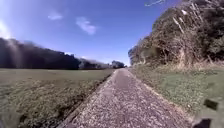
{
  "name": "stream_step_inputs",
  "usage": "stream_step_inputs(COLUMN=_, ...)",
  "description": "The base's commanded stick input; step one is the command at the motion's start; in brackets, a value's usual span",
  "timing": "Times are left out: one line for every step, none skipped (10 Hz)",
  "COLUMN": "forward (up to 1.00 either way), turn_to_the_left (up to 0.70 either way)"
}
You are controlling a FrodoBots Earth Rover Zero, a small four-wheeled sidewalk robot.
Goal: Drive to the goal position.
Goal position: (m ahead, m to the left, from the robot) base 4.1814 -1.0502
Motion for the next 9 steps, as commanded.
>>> stream_step_inputs(forward=0.85, turn_to_the_left=0.0)
stream_step_inputs(forward=0.85, turn_to_the_left=0.0)
stream_step_inputs(forward=0.85, turn_to_the_left=0.0)
stream_step_inputs(forward=0.85, turn_to_the_left=0.0)
stream_step_inputs(forward=0.85, turn_to_the_left=0.0)
stream_step_inputs(forward=0.85, turn_to_the_left=0.0)
stream_step_inputs(forward=0.85, turn_to_the_left=0.0)
stream_step_inputs(forward=0.85, turn_to_the_left=0.0)
stream_step_inputs(forward=0.85, turn_to_the_left=0.0)
